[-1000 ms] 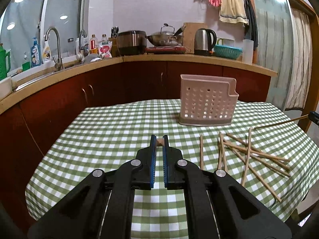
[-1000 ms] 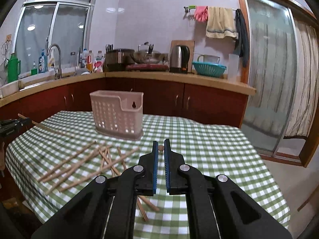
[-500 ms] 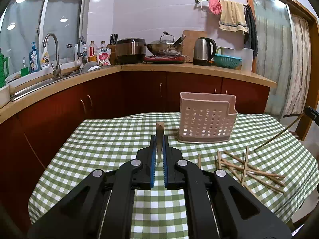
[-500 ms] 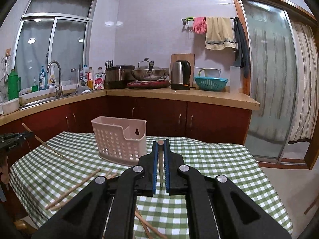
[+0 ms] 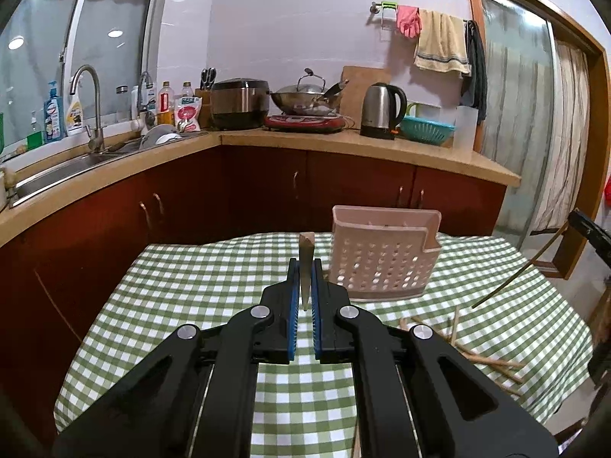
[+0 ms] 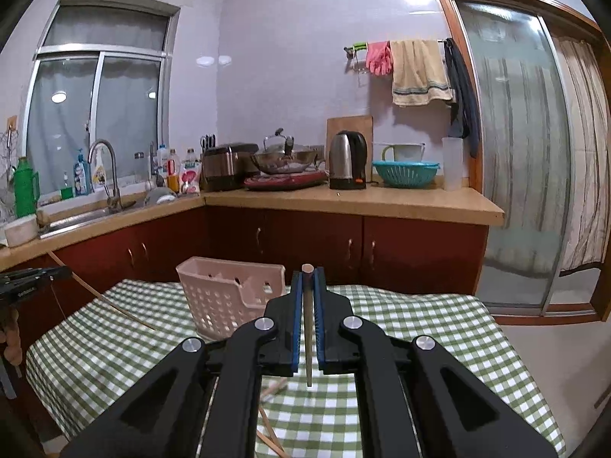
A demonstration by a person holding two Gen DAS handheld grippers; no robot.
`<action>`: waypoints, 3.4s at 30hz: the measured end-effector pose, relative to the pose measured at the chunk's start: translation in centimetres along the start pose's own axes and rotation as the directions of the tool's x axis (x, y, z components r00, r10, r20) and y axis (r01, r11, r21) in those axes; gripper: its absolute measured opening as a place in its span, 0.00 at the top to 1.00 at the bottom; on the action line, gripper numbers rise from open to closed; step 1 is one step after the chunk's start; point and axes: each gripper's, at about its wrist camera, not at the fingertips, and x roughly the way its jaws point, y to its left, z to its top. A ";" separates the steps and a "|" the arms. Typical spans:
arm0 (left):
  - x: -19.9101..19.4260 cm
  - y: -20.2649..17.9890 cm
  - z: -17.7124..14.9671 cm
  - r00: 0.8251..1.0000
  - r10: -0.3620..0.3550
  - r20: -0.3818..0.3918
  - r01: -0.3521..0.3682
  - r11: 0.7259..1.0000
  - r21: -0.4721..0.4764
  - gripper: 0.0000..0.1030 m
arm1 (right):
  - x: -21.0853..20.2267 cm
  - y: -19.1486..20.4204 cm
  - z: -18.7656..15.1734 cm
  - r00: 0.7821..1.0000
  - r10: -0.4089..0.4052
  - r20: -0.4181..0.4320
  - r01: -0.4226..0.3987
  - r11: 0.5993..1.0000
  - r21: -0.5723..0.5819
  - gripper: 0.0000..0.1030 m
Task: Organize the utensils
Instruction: 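Lift both held chopsticks and carry them toward the pink caddy, then drop the chopsticks into the caddy by opening both tools, then move both open tools back over the remaining chopsticks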
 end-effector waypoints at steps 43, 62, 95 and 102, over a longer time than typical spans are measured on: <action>13.5 -3.7 6.5 0.986 -0.138 -0.090 0.145 0.987 0.076 0.84 | 15.5 2.3 2.6 0.987 0.155 -0.043 -0.151 0.985 0.087 0.93; 11.3 -4.0 7.4 0.992 -0.124 0.002 0.123 0.990 0.063 0.23 | 11.6 1.0 4.0 0.996 0.083 0.028 -0.085 0.995 0.058 0.49; 4.6 -1.6 -11.1 0.976 -0.010 -0.220 -0.004 0.998 -0.063 0.30 | 3.5 -1.5 -17.2 0.933 0.079 -0.351 -0.066 0.997 0.050 0.73; 4.4 -1.8 -12.0 0.971 -0.009 -0.238 -0.005 0.998 -0.059 0.30 | 2.8 -1.9 -18.2 0.925 0.076 -0.372 -0.065 0.997 0.043 0.73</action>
